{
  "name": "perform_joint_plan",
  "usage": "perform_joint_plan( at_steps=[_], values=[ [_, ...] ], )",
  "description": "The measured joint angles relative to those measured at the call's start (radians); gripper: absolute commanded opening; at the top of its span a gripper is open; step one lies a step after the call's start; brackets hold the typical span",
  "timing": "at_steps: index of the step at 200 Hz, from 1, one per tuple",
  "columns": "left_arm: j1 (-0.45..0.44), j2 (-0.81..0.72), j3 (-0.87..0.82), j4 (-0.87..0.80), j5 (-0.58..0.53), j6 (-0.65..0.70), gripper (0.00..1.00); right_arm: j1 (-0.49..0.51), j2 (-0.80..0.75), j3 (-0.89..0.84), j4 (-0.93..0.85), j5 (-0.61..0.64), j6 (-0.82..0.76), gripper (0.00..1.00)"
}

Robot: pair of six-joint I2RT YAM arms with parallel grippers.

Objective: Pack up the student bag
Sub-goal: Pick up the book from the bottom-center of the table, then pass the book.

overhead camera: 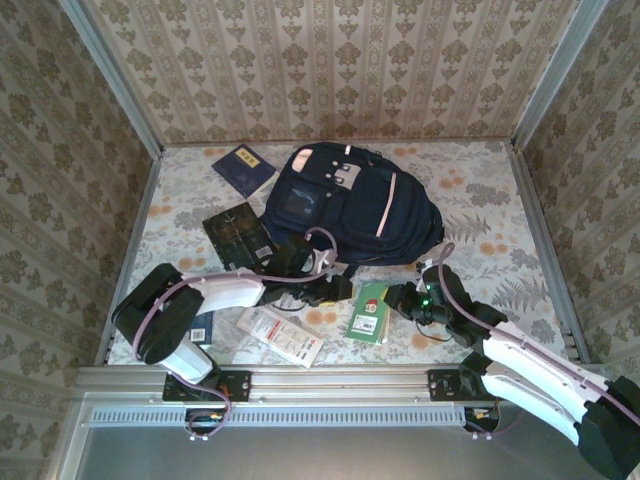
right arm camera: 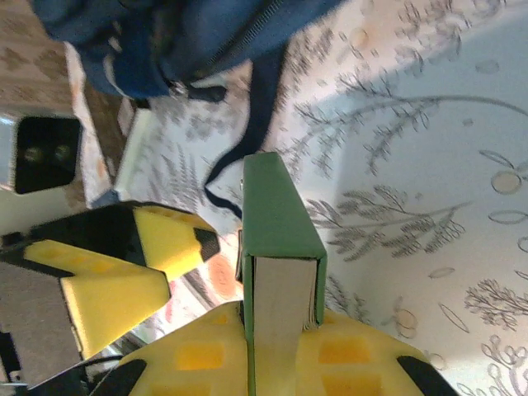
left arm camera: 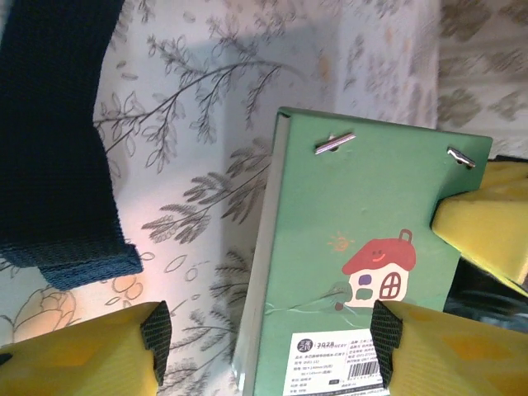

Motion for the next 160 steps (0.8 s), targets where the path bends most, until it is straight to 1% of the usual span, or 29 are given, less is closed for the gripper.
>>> perform_joint_plan(
  at_steps=[20,45,73,93,113,136,160],
  values=[
    [0.002,-0.012,-0.001,0.066,0.015,-0.093,0.7,-0.026,-0.061,0.021,-0.001,0.005,0.033,0.03],
    [0.002,-0.048,0.0,0.118,0.006,-0.194,0.71,-0.054,-0.123,0.056,0.002,0.026,0.087,0.02],
    [-0.001,-0.095,0.039,0.107,-0.006,-0.223,0.71,-0.084,-0.126,0.118,0.01,0.03,0.129,0.02],
    [-0.003,-0.106,0.101,0.082,-0.008,-0.202,0.71,-0.094,-0.091,0.167,0.023,0.01,0.147,0.03],
    [0.005,-0.114,0.158,0.054,0.013,-0.154,0.71,-0.094,-0.027,0.23,0.038,-0.054,0.132,0.04],
    [0.038,-0.135,0.2,0.019,0.056,-0.07,0.72,-0.098,0.041,0.312,0.031,-0.158,0.048,0.05],
    [0.061,-0.178,0.222,-0.013,0.104,0.024,0.74,-0.101,0.059,0.373,0.002,-0.259,-0.042,0.05]
  ],
)
